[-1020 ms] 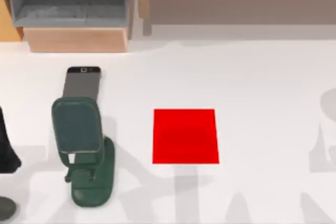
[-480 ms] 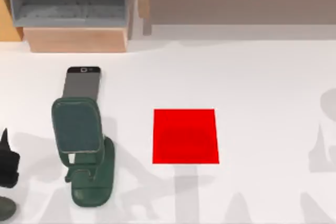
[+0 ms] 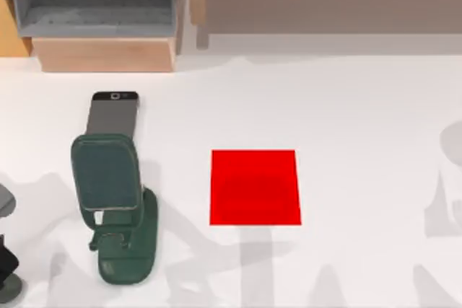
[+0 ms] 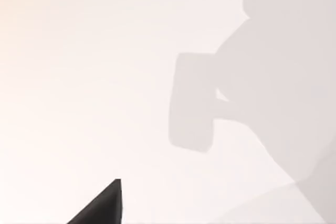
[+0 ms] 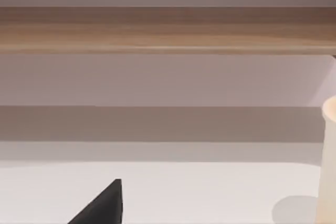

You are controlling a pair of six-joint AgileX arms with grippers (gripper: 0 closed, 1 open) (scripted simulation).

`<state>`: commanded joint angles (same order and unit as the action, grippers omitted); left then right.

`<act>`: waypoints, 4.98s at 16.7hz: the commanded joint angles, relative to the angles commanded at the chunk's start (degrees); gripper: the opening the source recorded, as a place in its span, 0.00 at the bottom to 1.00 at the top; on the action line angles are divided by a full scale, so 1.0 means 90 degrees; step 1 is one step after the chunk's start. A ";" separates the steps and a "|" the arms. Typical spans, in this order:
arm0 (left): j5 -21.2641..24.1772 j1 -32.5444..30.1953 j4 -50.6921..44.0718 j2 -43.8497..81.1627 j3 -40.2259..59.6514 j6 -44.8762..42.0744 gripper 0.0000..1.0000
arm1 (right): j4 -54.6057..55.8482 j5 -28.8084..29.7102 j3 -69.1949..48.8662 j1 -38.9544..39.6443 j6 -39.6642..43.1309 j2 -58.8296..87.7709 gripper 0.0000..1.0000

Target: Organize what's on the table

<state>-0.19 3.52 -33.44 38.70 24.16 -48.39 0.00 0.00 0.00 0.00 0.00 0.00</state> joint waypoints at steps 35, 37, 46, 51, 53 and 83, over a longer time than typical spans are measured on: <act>0.0002 0.0387 -0.0518 0.5020 0.0846 -0.4914 1.00 | 0.0000 0.0000 0.0000 0.0000 0.0000 0.0000 1.00; 0.0002 0.0387 -0.0518 0.5020 0.0846 -0.4914 1.00 | 0.0000 0.0000 0.0000 0.0000 0.0000 0.0000 1.00; 0.0002 0.0387 -0.0518 0.5020 0.0846 -0.4914 0.40 | 0.0000 0.0000 0.0000 0.0000 0.0000 0.0000 1.00; 0.0002 0.0387 -0.0518 0.5020 0.0846 -0.4914 0.02 | 0.0000 0.0000 0.0000 0.0000 0.0000 0.0000 1.00; 0.0002 0.0387 -0.0518 0.5020 0.0846 -0.4914 0.00 | 0.0000 0.0000 0.0000 0.0000 0.0000 0.0000 1.00; -0.0081 0.0068 -0.3782 0.4112 0.3488 -0.5321 0.00 | 0.0000 0.0000 0.0000 0.0000 0.0000 0.0000 1.00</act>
<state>-0.92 4.13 -67.48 75.70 55.55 -96.27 0.00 0.00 0.00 0.00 0.00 0.00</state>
